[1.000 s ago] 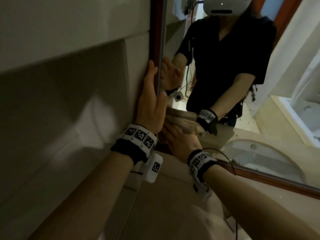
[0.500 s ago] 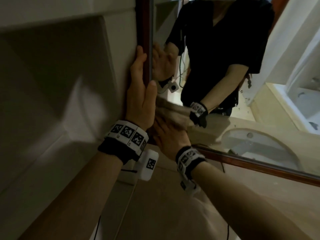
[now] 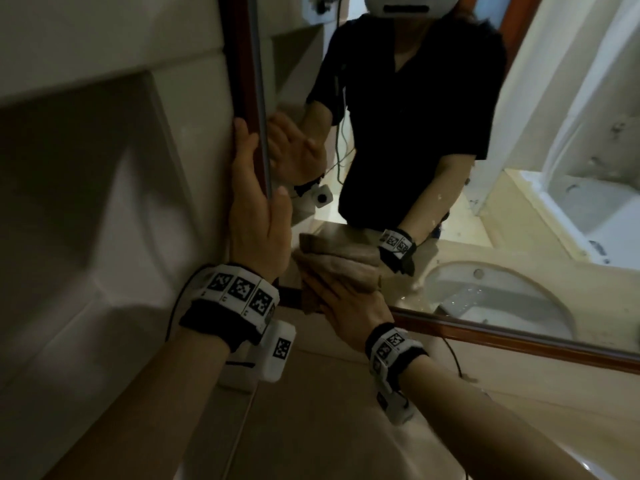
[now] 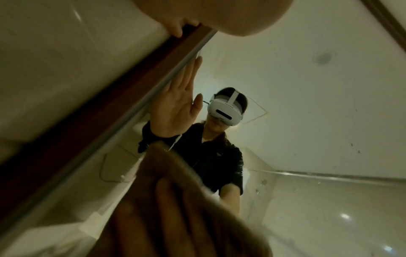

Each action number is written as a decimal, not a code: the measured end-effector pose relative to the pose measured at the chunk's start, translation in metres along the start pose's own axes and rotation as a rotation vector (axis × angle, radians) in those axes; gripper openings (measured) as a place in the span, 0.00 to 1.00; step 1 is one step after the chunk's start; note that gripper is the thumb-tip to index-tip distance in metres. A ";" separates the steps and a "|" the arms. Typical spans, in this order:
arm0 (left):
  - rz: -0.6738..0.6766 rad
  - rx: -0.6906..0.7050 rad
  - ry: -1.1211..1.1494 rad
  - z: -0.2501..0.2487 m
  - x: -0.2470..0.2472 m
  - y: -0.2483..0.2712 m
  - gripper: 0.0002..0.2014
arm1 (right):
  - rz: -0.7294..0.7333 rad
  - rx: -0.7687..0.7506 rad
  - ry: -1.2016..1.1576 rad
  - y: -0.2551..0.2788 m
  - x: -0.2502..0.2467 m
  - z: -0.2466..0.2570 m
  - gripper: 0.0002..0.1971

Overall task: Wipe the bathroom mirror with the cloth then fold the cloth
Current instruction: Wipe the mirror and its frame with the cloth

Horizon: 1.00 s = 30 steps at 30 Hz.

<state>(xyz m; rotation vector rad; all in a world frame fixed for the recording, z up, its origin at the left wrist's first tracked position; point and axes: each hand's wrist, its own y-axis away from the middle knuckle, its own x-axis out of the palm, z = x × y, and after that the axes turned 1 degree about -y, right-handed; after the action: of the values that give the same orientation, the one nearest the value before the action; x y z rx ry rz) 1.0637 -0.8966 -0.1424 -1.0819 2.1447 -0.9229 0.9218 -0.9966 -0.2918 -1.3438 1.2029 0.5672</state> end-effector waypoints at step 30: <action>1.216 -0.152 -0.824 0.014 0.093 0.213 0.40 | 0.130 0.131 0.113 0.087 -0.044 -0.074 0.40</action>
<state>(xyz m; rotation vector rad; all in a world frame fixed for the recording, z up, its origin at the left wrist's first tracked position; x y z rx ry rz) 0.9294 -0.8860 -0.3327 -0.0090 1.6542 0.2426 0.8061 -1.0331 -0.2753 -1.2063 1.4037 0.5003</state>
